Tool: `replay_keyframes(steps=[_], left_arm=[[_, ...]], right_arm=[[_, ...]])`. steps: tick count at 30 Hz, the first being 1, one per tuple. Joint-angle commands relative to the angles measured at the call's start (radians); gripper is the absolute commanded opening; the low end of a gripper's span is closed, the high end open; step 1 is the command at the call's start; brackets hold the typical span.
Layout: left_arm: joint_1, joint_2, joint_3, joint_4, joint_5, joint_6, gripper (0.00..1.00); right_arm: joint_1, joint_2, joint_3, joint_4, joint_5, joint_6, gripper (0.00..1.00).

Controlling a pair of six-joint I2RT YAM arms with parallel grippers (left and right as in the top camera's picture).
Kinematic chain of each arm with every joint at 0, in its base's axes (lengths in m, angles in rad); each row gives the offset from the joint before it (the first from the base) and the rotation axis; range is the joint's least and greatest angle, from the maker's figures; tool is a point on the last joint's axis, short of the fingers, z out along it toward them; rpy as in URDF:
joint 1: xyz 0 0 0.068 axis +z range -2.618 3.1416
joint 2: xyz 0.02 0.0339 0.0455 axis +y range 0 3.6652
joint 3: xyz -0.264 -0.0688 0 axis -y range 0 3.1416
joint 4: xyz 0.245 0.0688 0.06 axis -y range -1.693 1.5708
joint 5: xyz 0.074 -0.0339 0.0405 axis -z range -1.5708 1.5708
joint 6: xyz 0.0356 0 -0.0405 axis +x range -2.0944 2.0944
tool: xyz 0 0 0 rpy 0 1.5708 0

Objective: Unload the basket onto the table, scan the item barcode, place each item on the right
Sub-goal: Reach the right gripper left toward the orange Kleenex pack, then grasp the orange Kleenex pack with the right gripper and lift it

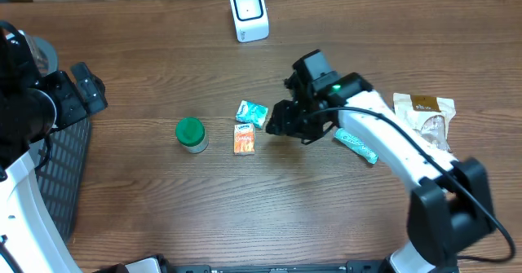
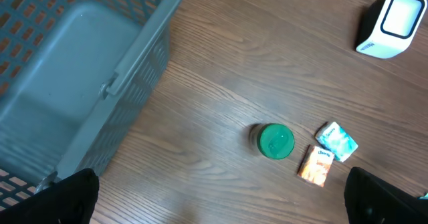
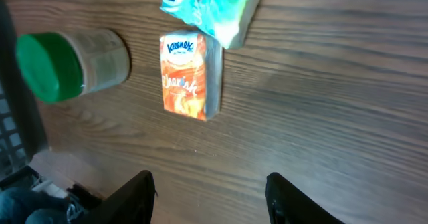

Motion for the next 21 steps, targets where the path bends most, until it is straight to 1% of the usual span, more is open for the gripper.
replay_keyframes(steps=[1,5,8,10,13,16,21], left_arm=[[0.003,-0.003,0.006,0.001,0.004,0.019,1.00],[0.003,-0.003,0.006,0.001,0.004,0.019,1.00],[0.003,-0.003,0.006,0.001,0.004,0.018,1.00],[0.003,-0.003,0.006,0.001,0.004,0.019,1.00],[0.003,-0.003,0.006,0.001,0.004,0.019,1.00],[0.003,-0.003,0.006,0.001,0.004,0.019,1.00],[0.003,-0.003,0.006,0.001,0.004,0.019,1.00]], right_arm=[[0.034,0.039,-0.005,0.042,-0.005,0.041,0.54],[0.063,0.087,-0.005,0.119,-0.005,0.091,0.53],[0.088,0.132,-0.005,0.166,-0.005,0.137,0.49],[0.102,0.166,-0.005,0.176,0.005,0.171,0.42],[0.116,0.197,-0.005,0.191,0.006,0.184,0.38],[0.135,0.218,-0.005,0.207,0.006,0.185,0.36],[0.161,0.230,-0.005,0.209,0.044,0.214,0.36]])
